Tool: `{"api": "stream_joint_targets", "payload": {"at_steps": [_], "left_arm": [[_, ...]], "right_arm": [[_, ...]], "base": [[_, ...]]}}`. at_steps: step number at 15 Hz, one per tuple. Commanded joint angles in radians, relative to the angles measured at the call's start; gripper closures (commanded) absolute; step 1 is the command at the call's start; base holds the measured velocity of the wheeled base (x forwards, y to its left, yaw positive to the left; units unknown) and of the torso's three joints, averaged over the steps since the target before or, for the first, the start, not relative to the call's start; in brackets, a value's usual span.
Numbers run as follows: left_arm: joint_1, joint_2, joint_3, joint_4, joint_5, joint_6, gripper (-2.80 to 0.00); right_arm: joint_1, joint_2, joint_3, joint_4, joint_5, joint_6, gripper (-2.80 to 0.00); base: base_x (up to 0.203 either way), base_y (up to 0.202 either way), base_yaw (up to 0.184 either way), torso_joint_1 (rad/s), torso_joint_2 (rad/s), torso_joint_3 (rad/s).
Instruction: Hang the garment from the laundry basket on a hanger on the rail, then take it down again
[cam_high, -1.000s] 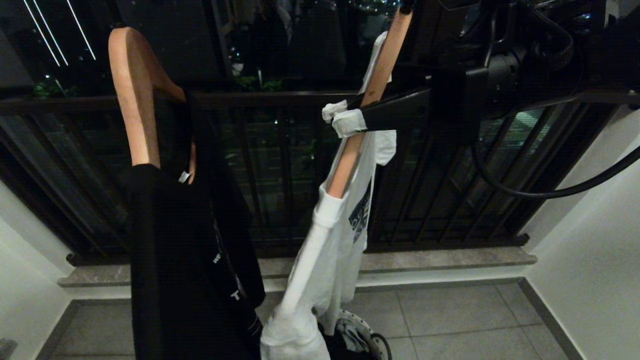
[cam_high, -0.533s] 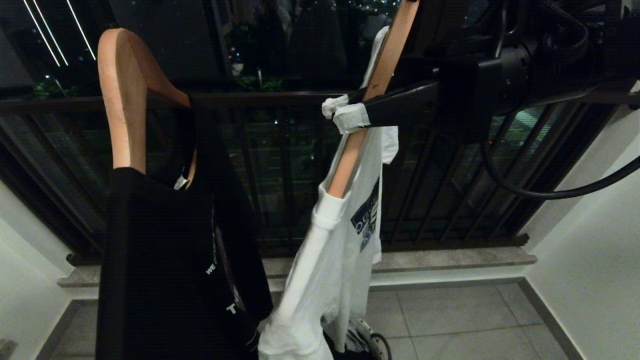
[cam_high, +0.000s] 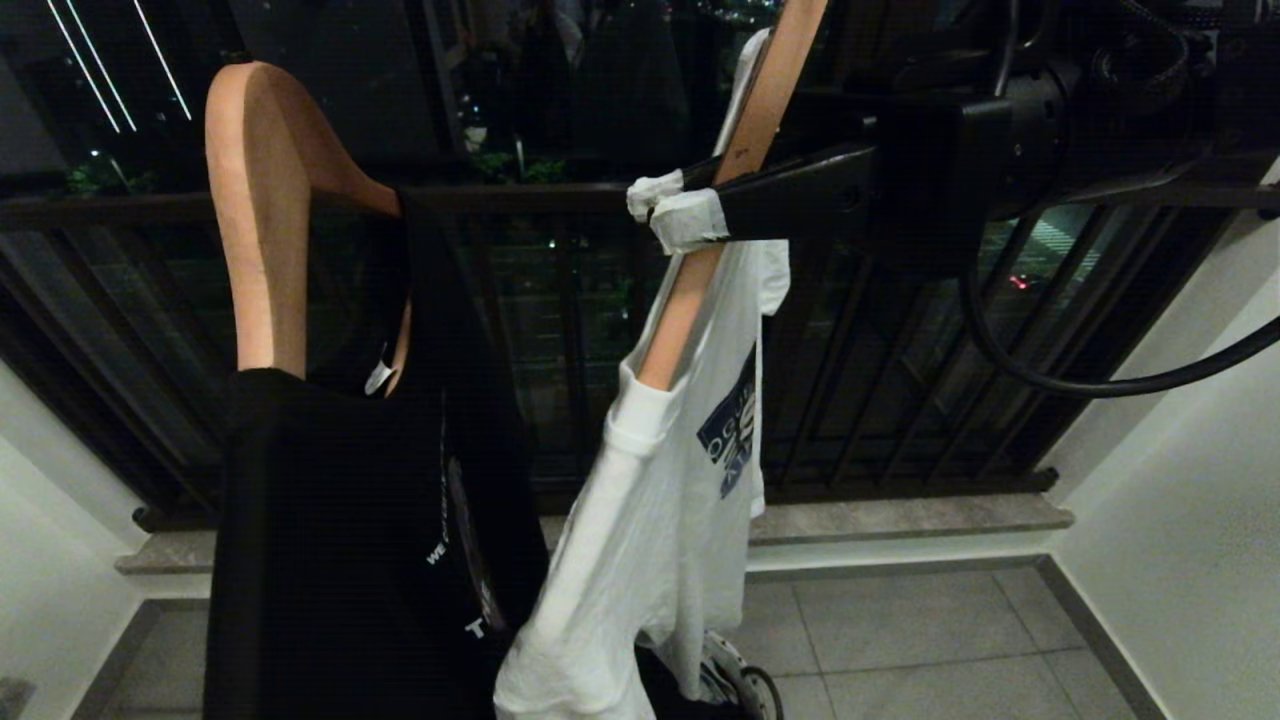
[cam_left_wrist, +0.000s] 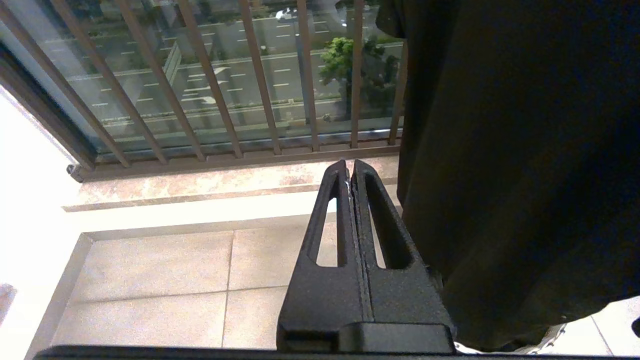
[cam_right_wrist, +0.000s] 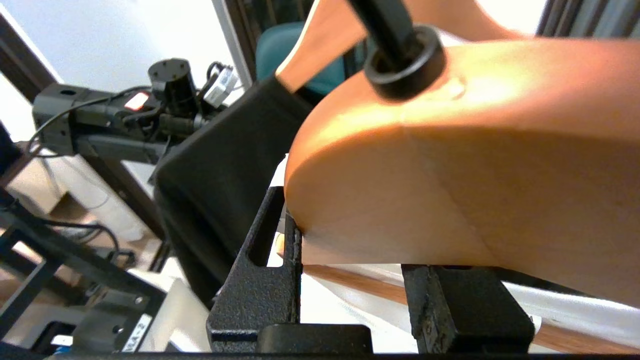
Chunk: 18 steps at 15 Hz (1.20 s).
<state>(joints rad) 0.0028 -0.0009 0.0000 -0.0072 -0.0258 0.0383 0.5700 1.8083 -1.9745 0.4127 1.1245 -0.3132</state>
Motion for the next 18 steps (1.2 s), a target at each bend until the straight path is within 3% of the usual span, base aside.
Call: {"api": "stream_joint_targets", "payload": {"at_steps": [1,18], "left_arm": [[0.000,-0.001,0.003,0.000,0.000,0.000,0.00],[0.000,-0.001,0.003,0.000,0.000,0.000,0.00]], "right_arm": [[0.001,-0.001,-0.014,-0.009,0.006,-0.001,0.00],[-0.099,0.129,-0.012,-0.180,0.052,0.028,0.00]], "base": [[0.000,0.000,0.000,0.000,0.00,0.000],[0.000,0.000,0.000,0.000,0.00,0.000]]}}
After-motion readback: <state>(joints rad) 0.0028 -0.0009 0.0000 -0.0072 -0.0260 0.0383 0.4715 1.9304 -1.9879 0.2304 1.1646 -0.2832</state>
